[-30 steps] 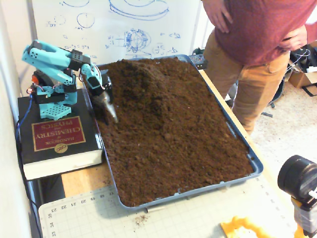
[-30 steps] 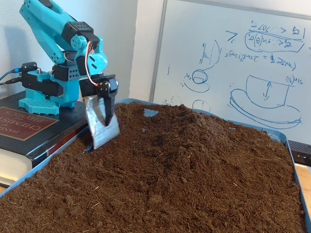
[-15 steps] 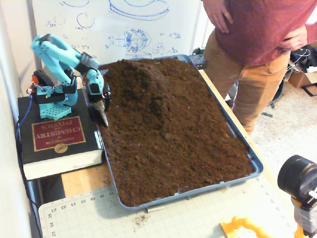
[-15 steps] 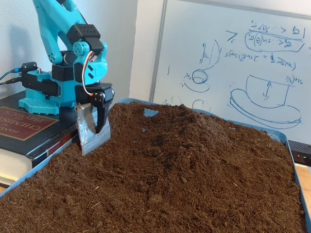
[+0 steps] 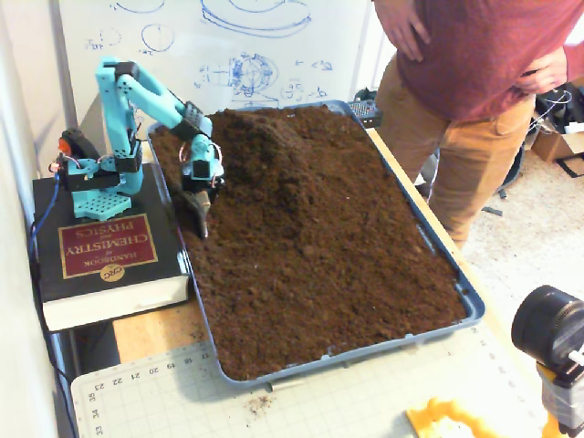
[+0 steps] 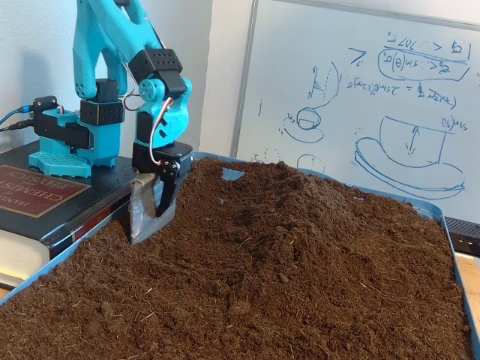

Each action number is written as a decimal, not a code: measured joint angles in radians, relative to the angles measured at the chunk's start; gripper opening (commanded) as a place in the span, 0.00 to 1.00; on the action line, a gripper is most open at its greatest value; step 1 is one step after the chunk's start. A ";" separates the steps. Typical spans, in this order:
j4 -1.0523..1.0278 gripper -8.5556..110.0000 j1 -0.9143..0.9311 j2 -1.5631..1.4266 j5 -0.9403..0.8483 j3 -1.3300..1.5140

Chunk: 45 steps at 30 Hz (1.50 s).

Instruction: Build a berm.

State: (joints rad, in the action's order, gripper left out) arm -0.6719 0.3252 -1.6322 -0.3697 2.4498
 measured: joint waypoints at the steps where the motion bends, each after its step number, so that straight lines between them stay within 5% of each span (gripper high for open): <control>1: 0.000 0.08 0.000 0.014 0.000 -0.017; 18: 0.000 0.08 -0.021 0.146 0.000 -0.316; 45: -0.012 0.08 -0.029 0.103 0.000 -0.106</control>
State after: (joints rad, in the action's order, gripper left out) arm -0.6842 0.2961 -1.5294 -0.3697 2.3439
